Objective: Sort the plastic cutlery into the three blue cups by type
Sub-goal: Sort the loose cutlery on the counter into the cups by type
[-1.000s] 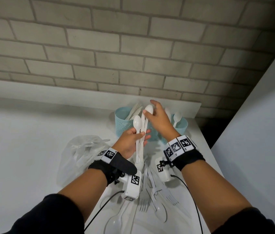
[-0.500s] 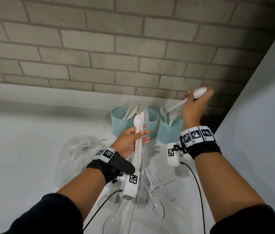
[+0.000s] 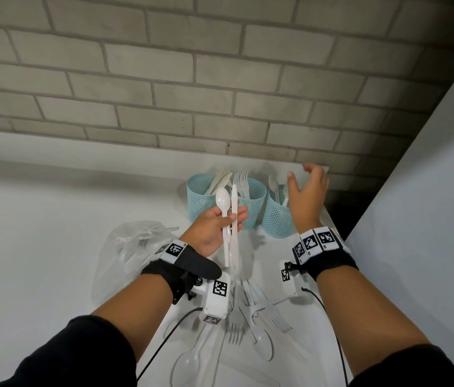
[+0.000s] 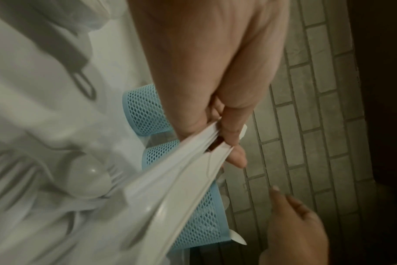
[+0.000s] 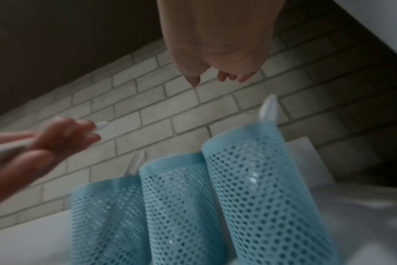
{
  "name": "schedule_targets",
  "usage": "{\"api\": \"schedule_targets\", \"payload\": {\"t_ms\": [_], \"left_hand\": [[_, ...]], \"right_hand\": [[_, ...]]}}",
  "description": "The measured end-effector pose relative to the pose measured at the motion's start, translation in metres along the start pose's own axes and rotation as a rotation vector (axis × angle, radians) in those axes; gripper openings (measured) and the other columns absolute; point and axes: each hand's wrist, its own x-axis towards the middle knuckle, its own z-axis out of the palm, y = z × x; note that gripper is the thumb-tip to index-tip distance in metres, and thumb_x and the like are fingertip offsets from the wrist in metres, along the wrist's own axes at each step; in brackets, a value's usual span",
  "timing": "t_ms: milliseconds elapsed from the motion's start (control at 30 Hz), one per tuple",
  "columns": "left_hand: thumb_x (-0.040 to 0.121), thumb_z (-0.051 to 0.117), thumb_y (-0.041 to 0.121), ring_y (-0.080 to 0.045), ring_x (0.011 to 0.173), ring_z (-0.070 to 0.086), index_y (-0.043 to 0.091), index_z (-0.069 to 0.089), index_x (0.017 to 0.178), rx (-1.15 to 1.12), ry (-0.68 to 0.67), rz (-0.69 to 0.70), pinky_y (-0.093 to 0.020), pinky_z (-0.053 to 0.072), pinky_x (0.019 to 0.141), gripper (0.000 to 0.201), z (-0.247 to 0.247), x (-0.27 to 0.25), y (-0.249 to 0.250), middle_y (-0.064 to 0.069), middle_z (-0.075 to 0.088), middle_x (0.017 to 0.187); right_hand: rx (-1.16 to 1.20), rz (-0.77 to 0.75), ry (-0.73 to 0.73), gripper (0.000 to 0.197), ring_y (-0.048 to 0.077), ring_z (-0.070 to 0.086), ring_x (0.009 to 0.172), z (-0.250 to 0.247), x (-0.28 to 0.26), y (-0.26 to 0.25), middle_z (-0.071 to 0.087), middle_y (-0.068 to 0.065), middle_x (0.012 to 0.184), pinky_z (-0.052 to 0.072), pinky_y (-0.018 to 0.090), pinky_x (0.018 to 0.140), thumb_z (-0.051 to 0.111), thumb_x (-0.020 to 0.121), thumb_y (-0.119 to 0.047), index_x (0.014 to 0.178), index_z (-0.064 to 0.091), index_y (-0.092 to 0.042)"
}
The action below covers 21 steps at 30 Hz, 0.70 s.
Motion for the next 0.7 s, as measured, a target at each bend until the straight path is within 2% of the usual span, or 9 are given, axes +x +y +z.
{"api": "schedule_targets", "payload": {"t_ms": [67,133,200,300,367,433,533,633,700], "left_hand": [[0.093,0.037,-0.012,-0.023,0.112,0.057,-0.003,0.045,0.13,-0.023,0.014,0.021,-0.027,0.05,0.089,0.039,0.0,0.001,0.001,-0.013,0.056,0.124],[0.092,0.039,-0.015,-0.022,0.107,0.059,-0.003,0.045,0.13,-0.044,0.024,0.039,-0.026,0.052,0.086,0.041,-0.001,0.001,0.002,-0.013,0.057,0.124],[0.09,0.04,-0.016,-0.021,0.109,0.059,-0.002,0.046,0.13,-0.067,0.04,0.062,-0.024,0.053,0.083,0.043,-0.003,0.0,0.004,-0.01,0.06,0.12],[0.09,0.041,-0.015,-0.018,0.104,0.061,0.002,0.048,0.128,-0.098,0.068,0.082,-0.025,0.054,0.081,0.042,-0.006,-0.002,0.005,-0.005,0.063,0.115],[0.09,0.042,-0.014,-0.016,0.102,0.062,0.005,0.049,0.126,-0.124,0.085,0.093,-0.027,0.054,0.081,0.041,-0.008,-0.004,0.006,-0.008,0.061,0.121],[0.091,0.042,-0.013,-0.018,0.105,0.06,0.006,0.05,0.123,-0.137,0.102,0.104,-0.029,0.052,0.083,0.038,-0.008,-0.005,0.006,-0.011,0.057,0.127],[0.095,0.039,-0.008,-0.02,0.107,0.059,0.005,0.048,0.125,-0.153,0.113,0.107,-0.031,0.049,0.086,0.034,-0.009,-0.007,0.008,-0.013,0.055,0.129],[0.097,0.039,-0.001,-0.025,0.113,0.054,0.004,0.048,0.124,-0.158,0.127,0.096,-0.036,0.047,0.094,0.029,-0.015,-0.007,0.01,-0.014,0.055,0.128],[0.099,0.039,0.005,-0.025,0.113,0.054,0.004,0.045,0.129,-0.15,0.135,0.074,-0.038,0.045,0.095,0.031,-0.02,-0.008,0.013,-0.01,0.06,0.118]], "right_hand": [[-0.004,-0.165,0.014,0.024,0.02,0.049,0.101,0.001,-0.001,-0.013,0.057,0.012,0.106,0.031,0.015,0.083,0.063,0.087,-0.02,0.102,0.059,-0.003],[0.085,-0.153,-0.163,0.017,0.012,0.049,0.079,0.001,-0.004,-0.028,0.056,0.004,0.087,0.036,0.017,0.071,0.064,0.087,-0.024,0.085,0.061,-0.008],[0.083,-0.008,-0.559,0.03,0.01,0.048,0.065,0.0,-0.008,-0.038,0.057,0.003,0.072,0.041,0.017,0.065,0.063,0.086,-0.037,0.076,0.06,-0.008],[-0.101,0.181,-1.23,0.034,0.013,0.063,0.08,-0.001,-0.018,-0.043,0.069,0.003,0.088,0.05,0.028,0.076,0.059,0.084,-0.05,0.085,0.064,-0.016],[-0.07,0.288,-1.428,0.021,0.01,0.064,0.084,0.002,-0.029,-0.041,0.068,-0.003,0.089,0.051,0.027,0.076,0.063,0.084,-0.043,0.085,0.063,-0.022],[0.015,0.33,-1.418,0.013,0.01,0.064,0.079,0.008,-0.039,-0.036,0.068,-0.006,0.082,0.053,0.028,0.076,0.066,0.084,-0.034,0.081,0.064,-0.022],[0.153,0.397,-1.336,0.007,0.014,0.068,0.075,0.014,-0.046,-0.029,0.072,-0.002,0.081,0.055,0.032,0.078,0.063,0.088,-0.023,0.087,0.069,-0.02],[0.262,0.434,-1.131,0.01,0.009,0.067,0.065,0.013,-0.039,-0.026,0.071,0.0,0.083,0.055,0.021,0.062,0.061,0.09,-0.017,0.096,0.068,-0.015],[0.242,0.354,-0.955,0.019,0.006,0.058,0.057,0.014,-0.03,-0.028,0.066,-0.003,0.078,0.045,0.016,0.051,0.057,0.092,-0.016,0.108,0.067,-0.011]]}}
